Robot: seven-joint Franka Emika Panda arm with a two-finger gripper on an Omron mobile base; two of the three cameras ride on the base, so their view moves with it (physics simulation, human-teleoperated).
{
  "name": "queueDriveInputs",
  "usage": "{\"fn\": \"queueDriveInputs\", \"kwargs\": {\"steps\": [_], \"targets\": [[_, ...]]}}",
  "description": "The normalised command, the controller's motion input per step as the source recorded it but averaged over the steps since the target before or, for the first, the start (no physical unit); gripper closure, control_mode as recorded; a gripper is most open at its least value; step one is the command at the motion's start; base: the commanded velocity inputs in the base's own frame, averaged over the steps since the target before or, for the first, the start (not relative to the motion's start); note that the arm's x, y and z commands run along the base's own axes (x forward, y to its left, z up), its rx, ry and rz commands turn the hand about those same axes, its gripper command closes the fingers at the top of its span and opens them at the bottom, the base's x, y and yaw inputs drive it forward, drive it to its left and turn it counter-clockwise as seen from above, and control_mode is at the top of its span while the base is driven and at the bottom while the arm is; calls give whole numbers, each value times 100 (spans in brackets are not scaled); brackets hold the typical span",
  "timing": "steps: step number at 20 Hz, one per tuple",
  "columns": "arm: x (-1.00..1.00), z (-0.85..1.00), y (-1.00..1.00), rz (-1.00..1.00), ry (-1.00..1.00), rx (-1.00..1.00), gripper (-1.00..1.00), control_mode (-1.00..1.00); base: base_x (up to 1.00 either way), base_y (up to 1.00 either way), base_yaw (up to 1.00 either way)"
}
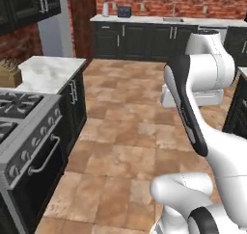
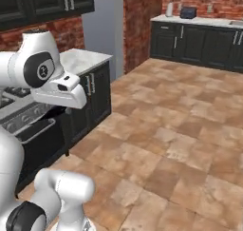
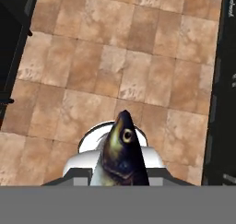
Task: Retrieve the fish from the fridge and place it on the saucepan with marinade on the stove.
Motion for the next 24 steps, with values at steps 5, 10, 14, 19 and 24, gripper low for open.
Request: {"fn": "queueDriveInputs", "kwargs": {"steps": [5, 10, 14, 19, 24], "targets": [[0, 0, 0, 0, 0, 0, 100, 100, 77, 0, 88], [0, 0, 0, 0, 0, 0, 100, 100, 73, 0, 89], [0, 0, 0, 0, 0, 0, 100, 100, 64, 0, 89], [0, 0, 0, 0, 0, 0, 100, 100, 56, -34, 77], [0, 0, 0, 0, 0, 0, 100, 100, 26, -99, 49]]}}
